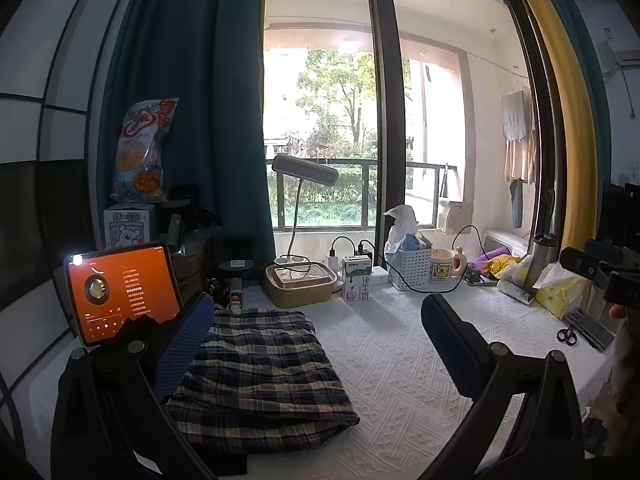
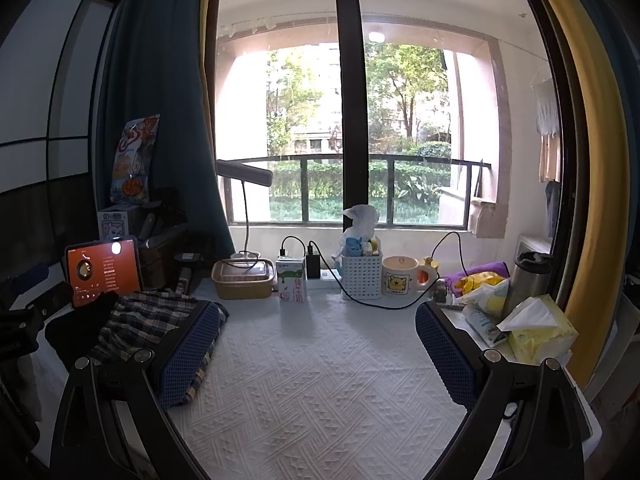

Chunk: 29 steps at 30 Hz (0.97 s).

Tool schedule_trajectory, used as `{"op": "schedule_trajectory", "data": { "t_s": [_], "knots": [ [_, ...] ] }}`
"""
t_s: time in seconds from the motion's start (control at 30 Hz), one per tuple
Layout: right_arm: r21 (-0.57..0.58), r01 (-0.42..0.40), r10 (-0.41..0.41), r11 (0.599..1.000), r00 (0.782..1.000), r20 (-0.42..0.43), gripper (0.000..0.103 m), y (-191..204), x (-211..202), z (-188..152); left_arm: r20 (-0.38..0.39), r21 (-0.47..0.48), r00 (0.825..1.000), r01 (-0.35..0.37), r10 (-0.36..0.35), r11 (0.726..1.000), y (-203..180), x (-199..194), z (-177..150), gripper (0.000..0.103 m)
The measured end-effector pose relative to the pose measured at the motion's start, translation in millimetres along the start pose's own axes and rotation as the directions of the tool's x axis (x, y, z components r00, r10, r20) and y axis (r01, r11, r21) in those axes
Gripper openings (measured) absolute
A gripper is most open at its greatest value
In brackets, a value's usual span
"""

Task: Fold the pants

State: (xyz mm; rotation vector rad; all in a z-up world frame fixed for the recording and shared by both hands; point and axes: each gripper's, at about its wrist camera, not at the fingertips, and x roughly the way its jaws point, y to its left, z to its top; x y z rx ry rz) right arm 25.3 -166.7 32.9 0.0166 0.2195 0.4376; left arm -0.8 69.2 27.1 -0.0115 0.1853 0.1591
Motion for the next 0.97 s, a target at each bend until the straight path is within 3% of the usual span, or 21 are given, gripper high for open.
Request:
{"op": "schedule_trajectory", "data": {
  "t_s": [0.97],
  "knots": [
    [-0.005,-0.003,0.003,1.000,1.000,-0.001,0.099,-0.3,0.4,0.5,0.013,-0.009,1.000,-0.015,0.015,1.000,-6.1,-6.7,-0.7,0.102]
  ]
}}
